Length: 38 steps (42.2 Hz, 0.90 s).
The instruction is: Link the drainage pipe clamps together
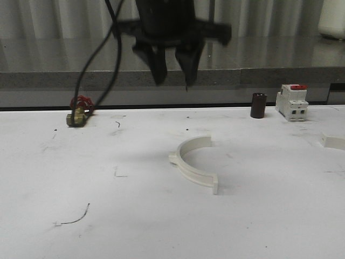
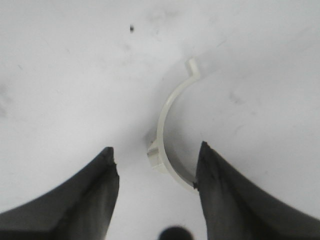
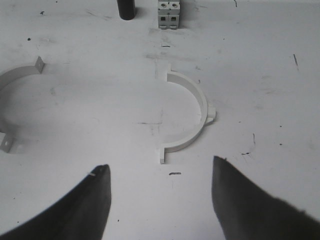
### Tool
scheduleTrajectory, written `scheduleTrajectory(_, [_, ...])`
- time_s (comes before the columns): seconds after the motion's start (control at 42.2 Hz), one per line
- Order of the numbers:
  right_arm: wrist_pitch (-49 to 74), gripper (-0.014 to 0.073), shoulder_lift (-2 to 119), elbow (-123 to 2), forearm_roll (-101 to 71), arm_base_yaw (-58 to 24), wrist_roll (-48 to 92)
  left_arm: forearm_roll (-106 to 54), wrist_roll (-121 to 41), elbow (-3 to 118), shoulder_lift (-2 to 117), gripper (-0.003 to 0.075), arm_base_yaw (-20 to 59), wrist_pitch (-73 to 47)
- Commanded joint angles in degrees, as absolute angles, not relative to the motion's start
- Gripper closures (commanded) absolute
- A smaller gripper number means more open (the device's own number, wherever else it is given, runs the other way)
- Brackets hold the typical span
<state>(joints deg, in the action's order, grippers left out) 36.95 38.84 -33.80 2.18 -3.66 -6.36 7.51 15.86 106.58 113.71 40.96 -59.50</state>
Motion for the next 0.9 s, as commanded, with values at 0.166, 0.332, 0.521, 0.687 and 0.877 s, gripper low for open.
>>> scheduleTrajectory(0.166, [33.1,0.0121,39.1,-35.7,2.8,-3.2,-6.2,5.4,3.1,98.1,92.5,0.0368,39.7,-53.3])
scheduleTrajectory(0.332, [33.1,0.0121,39.1,-35.7,2.8,-3.2,-6.2,-5.6,-5.1,86.2,81.9,0.0368,33.9,-45.8])
scheduleTrajectory(0.521, [33.1,0.0121,39.1,-35.7,2.8,-3.2,-6.2,-3.2,-5.1,70.7,69.5,0.0368,30.4,-38.3])
scheduleTrajectory(0.687, [33.1,0.0121,39.1,-35.7,2.8,-3.2,-6.2,-3.2,-5.1,58.2,59.5,0.0376,29.6,-34.8])
scheduleTrajectory(0.877, [33.1,0.0121,39.1,-35.7,2.8,-3.2,-6.2,-3.3,-5.1,47.1,49.2,0.0376,29.6,-34.3])
